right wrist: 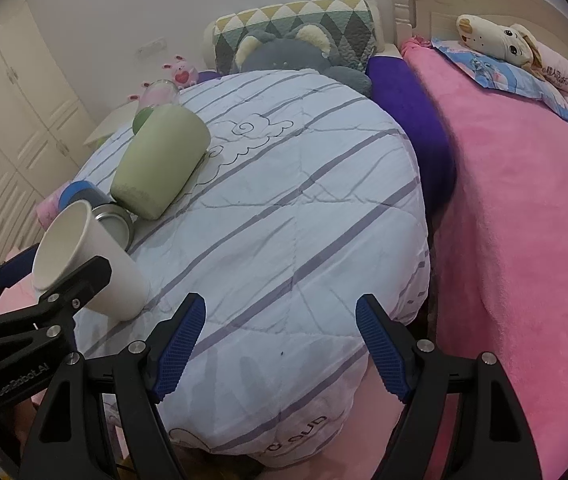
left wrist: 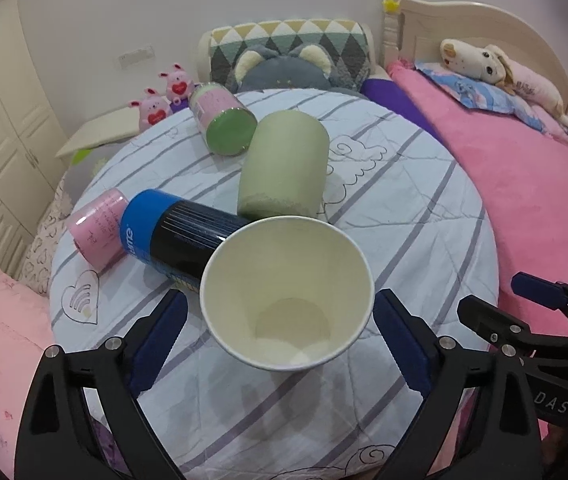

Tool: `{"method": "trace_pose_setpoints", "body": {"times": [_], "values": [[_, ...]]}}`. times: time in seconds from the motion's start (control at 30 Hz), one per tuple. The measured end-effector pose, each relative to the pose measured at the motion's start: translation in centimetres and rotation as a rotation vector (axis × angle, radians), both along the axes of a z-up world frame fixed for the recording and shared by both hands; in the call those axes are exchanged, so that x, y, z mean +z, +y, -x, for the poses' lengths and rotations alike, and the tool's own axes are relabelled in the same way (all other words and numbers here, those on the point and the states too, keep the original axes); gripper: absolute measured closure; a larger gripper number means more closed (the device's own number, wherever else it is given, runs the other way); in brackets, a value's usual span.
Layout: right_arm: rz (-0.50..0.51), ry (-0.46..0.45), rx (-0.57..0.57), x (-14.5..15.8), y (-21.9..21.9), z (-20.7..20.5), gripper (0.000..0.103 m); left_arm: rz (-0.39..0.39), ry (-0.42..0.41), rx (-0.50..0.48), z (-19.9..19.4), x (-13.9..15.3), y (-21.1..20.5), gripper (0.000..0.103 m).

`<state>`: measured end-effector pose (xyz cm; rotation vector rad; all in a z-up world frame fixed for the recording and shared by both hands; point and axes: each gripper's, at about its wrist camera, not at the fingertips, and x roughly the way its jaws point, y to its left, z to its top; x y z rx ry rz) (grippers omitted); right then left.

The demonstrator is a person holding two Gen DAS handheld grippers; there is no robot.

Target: Flip cup upright

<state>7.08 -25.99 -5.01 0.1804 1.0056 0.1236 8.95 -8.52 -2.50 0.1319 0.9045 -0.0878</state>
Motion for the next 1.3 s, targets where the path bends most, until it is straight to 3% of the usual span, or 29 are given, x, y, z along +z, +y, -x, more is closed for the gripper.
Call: {"method": "trace_pose_setpoints", "body": {"times": [0.77,1.3], "values": [[0.049,-0.024,-0.030,1.5,0.8,2.8,0.024,0.044,-0.045,-0.025,2.5,0.9,1.0,0.007],[0.129,-0.083,-0.080,2.4,3.9,6.8,0.024,0.066,-0.119,-0.042,6.7,1.7,4.4,0.004]]}}
